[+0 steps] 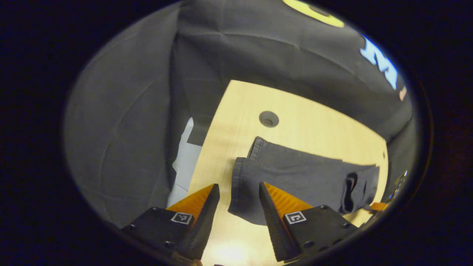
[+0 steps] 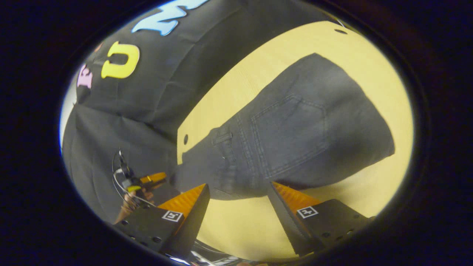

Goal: Grasp the waist and the cuffs of the jeans and fold them to make the two legs overlap; first hold the waist and fold one-third of the jeans toward the cuffs, then hold the cuffs and fold the remaining one-third in the same direction to finish folding.

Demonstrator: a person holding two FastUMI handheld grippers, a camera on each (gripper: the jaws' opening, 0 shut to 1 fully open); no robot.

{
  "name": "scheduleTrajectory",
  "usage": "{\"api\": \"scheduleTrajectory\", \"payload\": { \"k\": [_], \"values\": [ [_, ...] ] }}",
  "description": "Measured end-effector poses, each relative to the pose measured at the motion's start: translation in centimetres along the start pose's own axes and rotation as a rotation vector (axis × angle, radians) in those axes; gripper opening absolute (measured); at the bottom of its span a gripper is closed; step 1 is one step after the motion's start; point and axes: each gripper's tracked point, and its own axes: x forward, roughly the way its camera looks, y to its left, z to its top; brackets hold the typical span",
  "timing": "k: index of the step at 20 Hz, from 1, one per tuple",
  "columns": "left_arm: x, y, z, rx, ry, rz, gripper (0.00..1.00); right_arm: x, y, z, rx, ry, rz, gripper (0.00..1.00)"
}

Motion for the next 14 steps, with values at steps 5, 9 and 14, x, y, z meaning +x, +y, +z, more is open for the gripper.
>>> {"api": "scheduleTrajectory", "payload": {
  "k": [5, 9, 14],
  "values": [
    [1.5, 0.3, -4.2, 0.041, 0.176, -0.004, 1.0, -3.9, -4.1, 0.4, 0.114, -0.065, -0.055, 0.96],
    [4.0, 1.5, -4.4, 0.027, 0.239, 0.041, 0.99, -5.4, -5.0, 1.5, 0.133, -0.117, -0.077, 0.96],
    [4.7, 0.9, -4.0, 0.006, 0.236, 0.041, 0.92, -5.5, -4.9, 1.4, 0.149, -0.11, -0.073, 0.96]
  ]
}}
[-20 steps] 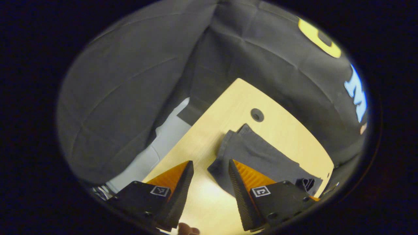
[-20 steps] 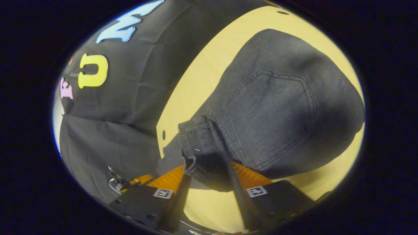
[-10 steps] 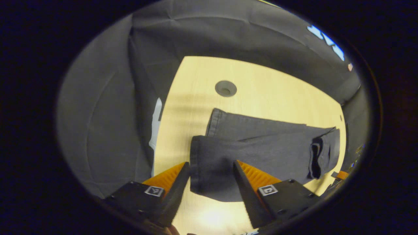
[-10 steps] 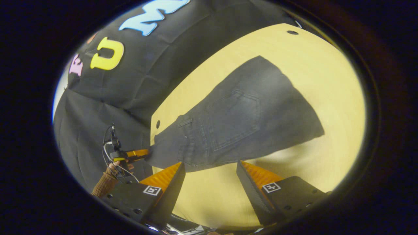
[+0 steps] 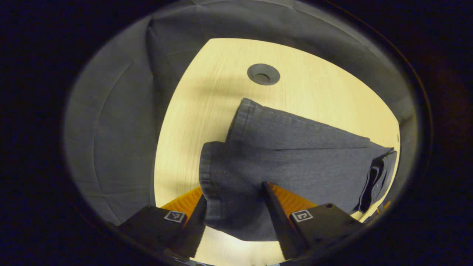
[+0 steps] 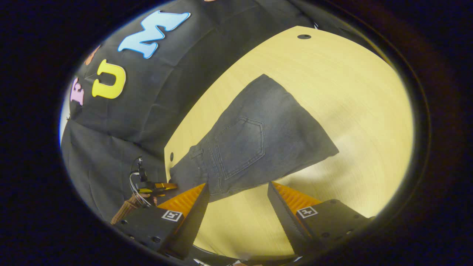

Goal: Grasp the waist and the cuffs of the jeans and fold them to make the two legs overlap; first hold the waist and fold one-third of the jeans toward the cuffs, then hold the cuffs and fold the remaining one-third in the same direction to finish folding.

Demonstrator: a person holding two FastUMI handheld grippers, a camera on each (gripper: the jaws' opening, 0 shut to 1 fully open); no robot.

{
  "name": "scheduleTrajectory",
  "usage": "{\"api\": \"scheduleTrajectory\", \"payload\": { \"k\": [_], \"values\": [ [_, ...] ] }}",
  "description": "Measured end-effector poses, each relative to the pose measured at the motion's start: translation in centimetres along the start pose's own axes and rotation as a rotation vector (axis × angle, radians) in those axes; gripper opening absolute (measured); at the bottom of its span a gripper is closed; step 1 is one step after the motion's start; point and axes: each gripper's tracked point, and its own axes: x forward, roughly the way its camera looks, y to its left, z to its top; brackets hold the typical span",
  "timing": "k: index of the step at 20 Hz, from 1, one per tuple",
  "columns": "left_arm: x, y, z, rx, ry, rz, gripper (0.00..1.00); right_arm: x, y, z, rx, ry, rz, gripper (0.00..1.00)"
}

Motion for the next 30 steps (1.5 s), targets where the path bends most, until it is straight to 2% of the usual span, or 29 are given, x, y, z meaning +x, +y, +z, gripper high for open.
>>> {"api": "scheduleTrajectory", "payload": {
  "k": [3, 6, 7, 8, 9, 10, 11, 12, 14, 17, 19, 23, 26, 28, 30],
  "values": [
    [0.3, 0.3, -0.5, -0.043, -0.002, 0.025, 0.56, 0.4, 0.3, -0.6, 0.004, 0.022, 0.008, 0.96],
    [0.7, 0.4, -0.5, -0.151, -0.035, 0.027, 0.32, 0.3, 0.3, -0.3, -0.002, 0.004, 0.03, 0.96],
    [0.5, 0.0, -0.5, -0.217, -0.067, 0.009, 0.32, 0.1, 0.3, 0.1, 0.002, -0.012, 0.04, 0.96],
    [-0.2, -0.9, -0.1, -0.261, -0.117, -0.032, 0.25, -0.3, 0.2, 0.6, 0.01, -0.026, 0.047, 0.96],
    [-1.2, -1.9, 0.4, -0.277, -0.162, -0.077, 0.26, -1.2, 0.0, 1.1, 0.023, -0.044, 0.052, 0.96],
    [-2.4, -2.3, 0.9, -0.26, -0.204, -0.087, 0.26, -1.8, -0.4, 1.5, 0.032, -0.054, 0.057, 0.96],
    [-3.6, -2.6, 1.2, -0.235, -0.229, -0.098, 0.26, -2.4, -1.0, 1.6, 0.042, -0.062, 0.06, 0.9],
    [-5.0, -3.4, 1.0, -0.209, -0.257, -0.116, 0.26, -2.8, -1.5, 1.8, 0.052, -0.068, 0.065, 0.96],
    [-8.3, -5.2, 1.5, -0.153, -0.312, -0.153, 0.26, -3.2, -1.6, 2.0, 0.067, -0.078, 0.08, 0.96],
    [-14.3, -9.3, 2.3, -0.128, -0.374, -0.28, 0.25, -3.9, -1.6, 2.1, 0.061, -0.09, 0.096, 0.96],
    [-17.8, -13.5, 2.7, -0.071, -0.411, -0.355, 0.26, -4.6, -2.0, 1.8, 0.065, -0.094, 0.108, 0.96],
    [-22.5, -26.8, 1.7, 0.083, -0.446, -0.523, 0.25, -6.4, -3.4, 1.4, 0.087, -0.111, 0.121, 0.96],
    [-22.5, -36.5, 0.0, 0.15, -0.402, -0.645, 0.25, -8.2, -4.6, 1.7, 0.114, -0.148, 0.128, 0.96],
    [-20.5, -41.2, -2.1, 0.196, -0.339, -0.655, 0.25, -9.7, -5.9, 1.8, 0.137, -0.177, 0.128, 0.96],
    [-16.4, -45.0, -4.0, 0.252, -0.271, -0.622, 0.25, -10.8, -7.2, 1.7, 0.168, -0.202, 0.121, 0.96]
  ]
}}
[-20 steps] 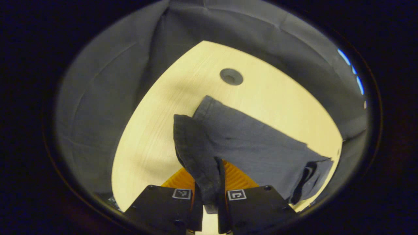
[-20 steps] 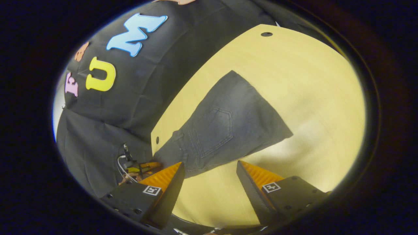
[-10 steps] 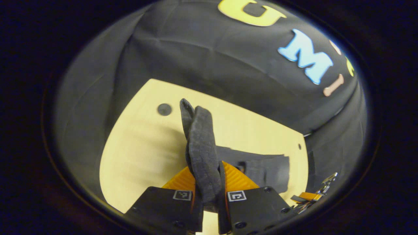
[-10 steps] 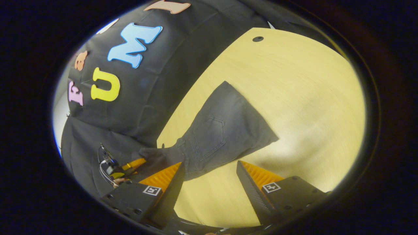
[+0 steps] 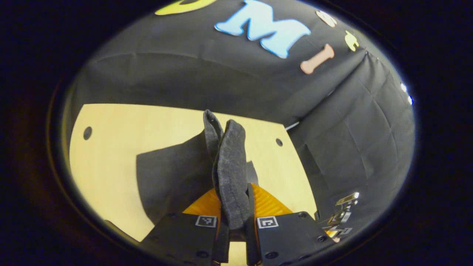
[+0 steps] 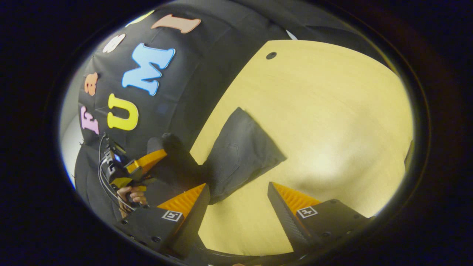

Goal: Grasp the waist and the cuffs of the jeans and fold them to make the two legs overlap; first hold the waist and fold one-third of the jeans toward the cuffs, then hold the cuffs and fold the remaining one-third in the same direction to finish folding.

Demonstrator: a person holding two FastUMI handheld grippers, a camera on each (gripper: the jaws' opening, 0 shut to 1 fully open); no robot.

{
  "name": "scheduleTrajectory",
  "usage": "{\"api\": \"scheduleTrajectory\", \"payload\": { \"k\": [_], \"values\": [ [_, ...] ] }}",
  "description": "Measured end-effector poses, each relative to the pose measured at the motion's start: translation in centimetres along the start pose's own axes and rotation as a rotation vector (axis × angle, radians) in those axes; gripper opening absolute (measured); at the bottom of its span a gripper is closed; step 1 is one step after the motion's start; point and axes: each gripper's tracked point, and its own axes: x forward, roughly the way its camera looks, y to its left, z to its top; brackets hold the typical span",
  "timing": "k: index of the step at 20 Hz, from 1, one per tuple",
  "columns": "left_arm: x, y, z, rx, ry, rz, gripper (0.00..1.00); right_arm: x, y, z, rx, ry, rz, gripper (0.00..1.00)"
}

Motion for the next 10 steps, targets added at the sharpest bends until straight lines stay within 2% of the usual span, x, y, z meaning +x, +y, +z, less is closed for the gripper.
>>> {"api": "scheduleTrajectory", "payload": {
  "k": [4, 8, 9, 10],
  "values": [
    [8.5, 0.7, -6.0, 0.042, 0.164, 0.12, 0.25, -1.6, -2.3, -0.3, 0.08, -0.026, -0.011, 0.95],
    [13.9, 4.9, -12.1, 0.062, 0.263, 0.261, 0.26, -2.4, -3.7, -0.7, 0.09, -0.017, -0.036, 0.95],
    [14.3, 6.1, -13.0, 0.063, 0.264, 0.303, 0.28, -2.4, -3.7, -0.6, 0.09, -0.016, -0.036, 0.95],
    [14.5, 5.6, -12.0, 0.058, 0.212, 0.283, 0.41, -2.5, -3.7, -0.5, 0.091, -0.017, -0.034, 0.95]
  ]
}}
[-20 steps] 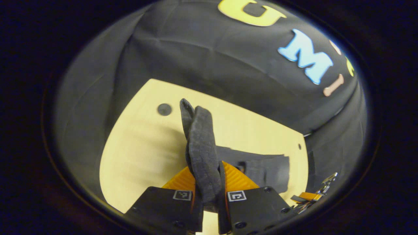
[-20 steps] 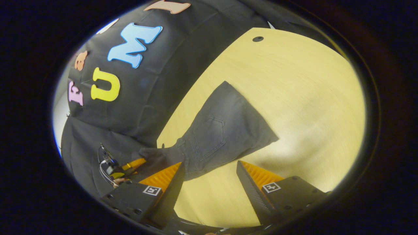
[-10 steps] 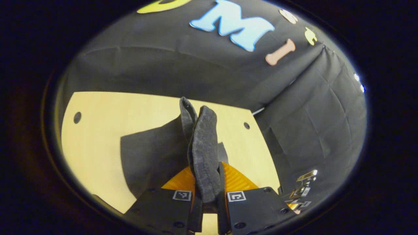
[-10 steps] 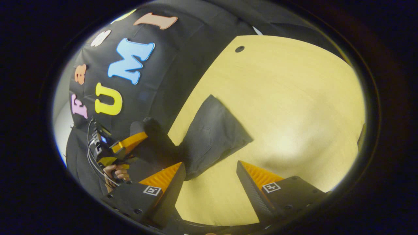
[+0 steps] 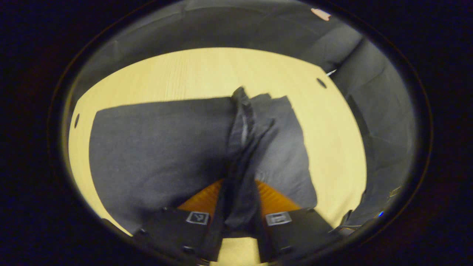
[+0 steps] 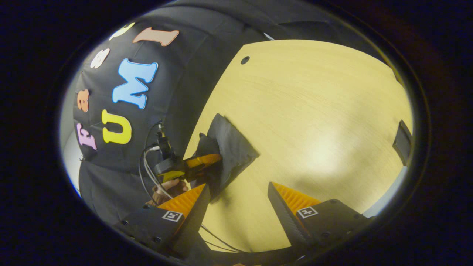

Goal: Grasp the waist and the cuffs of the jeans and fold them to make the two legs overlap; first hold the waist and fold one-third of the jeans toward the cuffs, then hold the cuffs and fold the remaining one-third in the same direction to finish folding.

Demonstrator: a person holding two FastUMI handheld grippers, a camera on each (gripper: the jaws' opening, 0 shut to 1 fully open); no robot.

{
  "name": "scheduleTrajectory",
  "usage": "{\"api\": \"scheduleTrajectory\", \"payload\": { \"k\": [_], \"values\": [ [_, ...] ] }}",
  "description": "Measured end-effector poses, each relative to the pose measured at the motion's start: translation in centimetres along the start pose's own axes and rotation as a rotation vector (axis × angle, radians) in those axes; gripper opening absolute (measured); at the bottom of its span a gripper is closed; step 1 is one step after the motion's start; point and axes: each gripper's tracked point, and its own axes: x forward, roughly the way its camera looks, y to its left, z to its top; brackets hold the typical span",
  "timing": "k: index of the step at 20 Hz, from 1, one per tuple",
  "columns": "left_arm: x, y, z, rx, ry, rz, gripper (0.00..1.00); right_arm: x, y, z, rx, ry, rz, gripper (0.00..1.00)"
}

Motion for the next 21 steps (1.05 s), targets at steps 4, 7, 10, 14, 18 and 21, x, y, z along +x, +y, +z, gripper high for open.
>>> {"api": "scheduleTrajectory", "payload": {
  "k": [4, 7, 10, 14, 18, 21],
  "values": [
    [-0.1, -0.3, -1.0, 0.012, -0.01, 0.036, 0.74, -0.5, 0.5, 1.3, -0.027, -0.013, 0.012, 0.95],
    [-2.9, -1.1, -1.0, 0.009, -0.117, 0.044, 0.76, -2.2, 0.9, 3.9, -0.105, -0.084, 0.009, 0.96],
    [-6.9, -2.7, 1.1, 0.0, -0.333, 0.027, 0.86, -4.4, 0.4, 7.0, -0.209, -0.165, -0.02, 0.95],
    [-12.0, -4.3, 2.8, 0.06, -0.59, 0.067, 0.87, -6.5, -0.4, 10.6, -0.334, -0.214, -0.03, 0.95],
    [-17.9, -8.0, 1.9, 0.08, -0.831, 0.176, 0.85, -7.6, -1.8, 15.7, -0.497, -0.25, -0.006, 0.95],
    [-22.8, -14.3, 1.6, 0.043, -1.081, 0.221, 0.86, -8.7, -3.0, 20.2, -0.678, -0.324, 0.016, 0.95]
  ]
}}
